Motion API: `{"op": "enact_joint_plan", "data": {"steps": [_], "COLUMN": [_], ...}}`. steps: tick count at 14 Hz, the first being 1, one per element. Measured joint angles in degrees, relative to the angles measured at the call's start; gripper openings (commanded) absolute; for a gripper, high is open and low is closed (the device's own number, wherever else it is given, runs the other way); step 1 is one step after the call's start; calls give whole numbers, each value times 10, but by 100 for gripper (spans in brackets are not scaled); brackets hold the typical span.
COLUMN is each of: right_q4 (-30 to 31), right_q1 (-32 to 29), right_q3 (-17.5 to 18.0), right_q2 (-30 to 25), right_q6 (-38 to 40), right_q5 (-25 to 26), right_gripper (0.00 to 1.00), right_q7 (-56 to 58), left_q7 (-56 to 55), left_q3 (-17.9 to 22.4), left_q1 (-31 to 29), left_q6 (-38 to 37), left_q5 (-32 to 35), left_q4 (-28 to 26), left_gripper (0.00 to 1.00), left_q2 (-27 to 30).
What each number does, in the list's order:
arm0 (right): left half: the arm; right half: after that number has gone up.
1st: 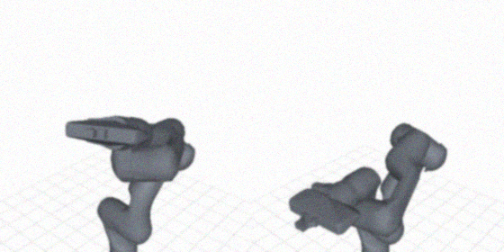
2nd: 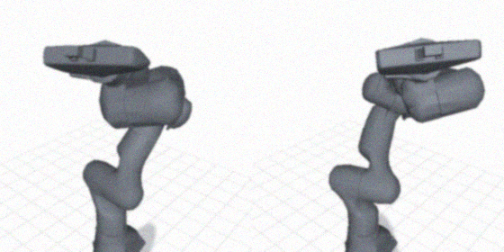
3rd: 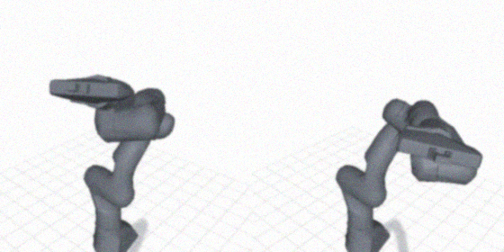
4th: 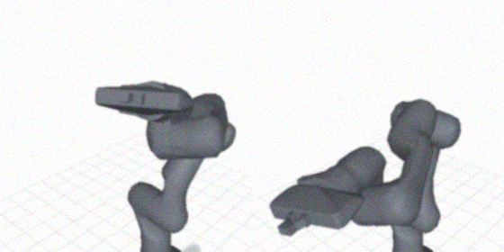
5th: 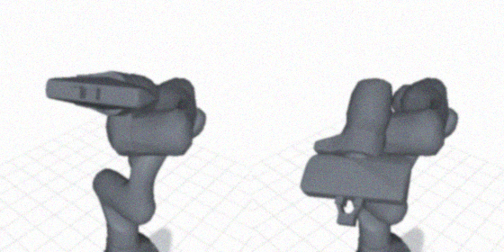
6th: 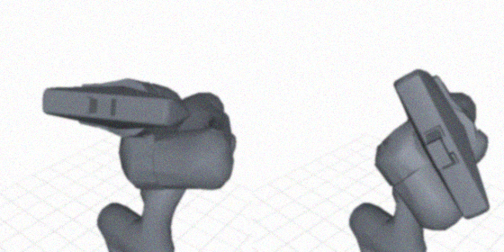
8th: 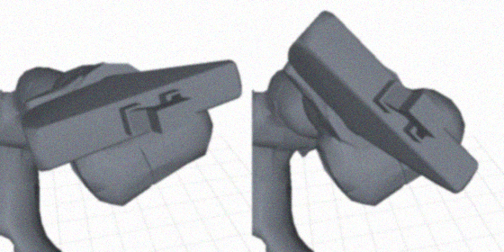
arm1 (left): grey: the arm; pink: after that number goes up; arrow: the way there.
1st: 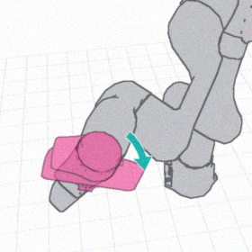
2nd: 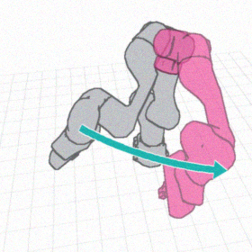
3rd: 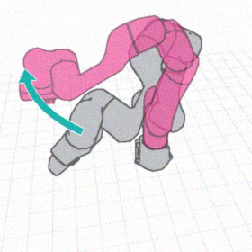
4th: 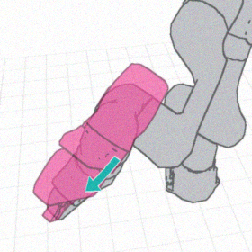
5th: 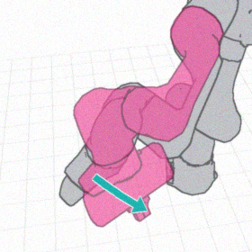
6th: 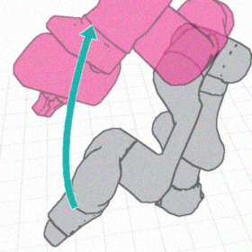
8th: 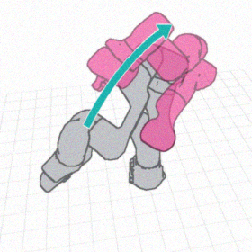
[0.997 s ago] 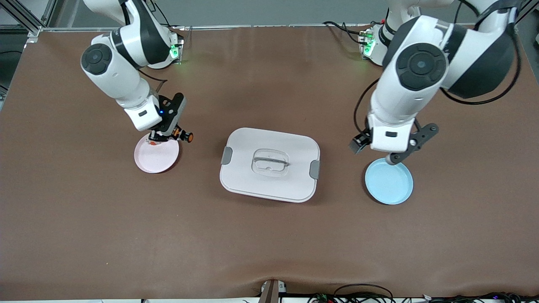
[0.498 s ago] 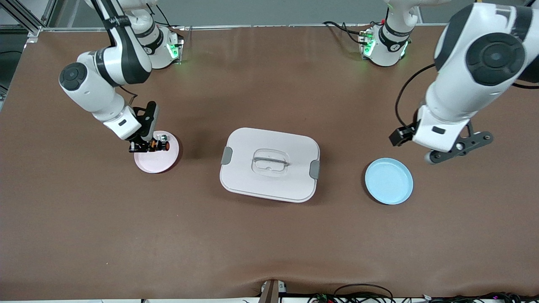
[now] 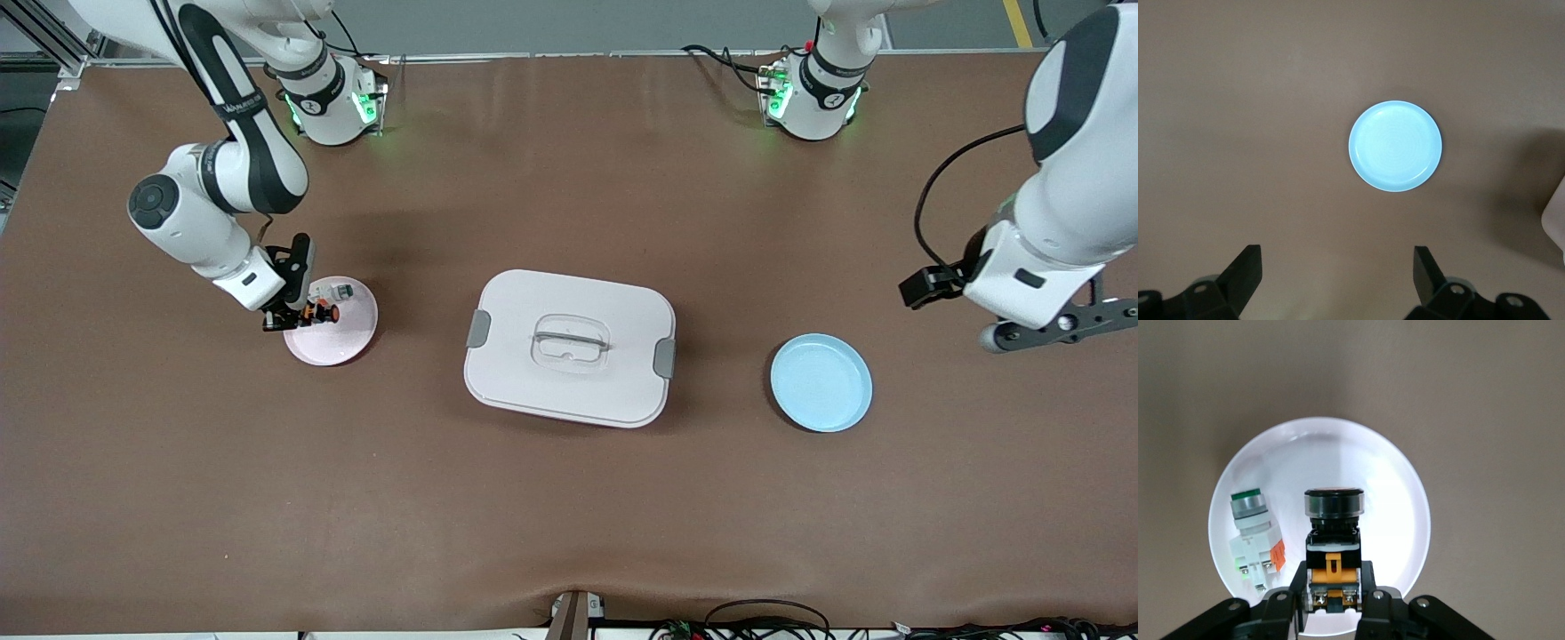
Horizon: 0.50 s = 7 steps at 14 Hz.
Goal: Transfer orange switch to right arm and place
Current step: 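Lower the switch onto the white plate with the right gripper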
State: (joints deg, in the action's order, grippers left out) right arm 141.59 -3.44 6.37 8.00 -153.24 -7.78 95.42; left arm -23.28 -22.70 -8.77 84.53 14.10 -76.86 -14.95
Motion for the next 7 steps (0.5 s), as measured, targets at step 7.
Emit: {"op": "enact_joint_plan", "data": {"steps": [7], "right_q4": [22], "right_q1": [-1], "right_q3": [9], "right_q2": [22], "right_q6": [-50], "right_q5": [-1], "right_gripper": [0], "right_q7": [18], "left_q7": [87], "left_q3": [48], "left_q1": [18], "left_q6": [0], "left_q5": [-38], "left_q4": [1], "left_gripper": [100], "left_q2": [25]}}
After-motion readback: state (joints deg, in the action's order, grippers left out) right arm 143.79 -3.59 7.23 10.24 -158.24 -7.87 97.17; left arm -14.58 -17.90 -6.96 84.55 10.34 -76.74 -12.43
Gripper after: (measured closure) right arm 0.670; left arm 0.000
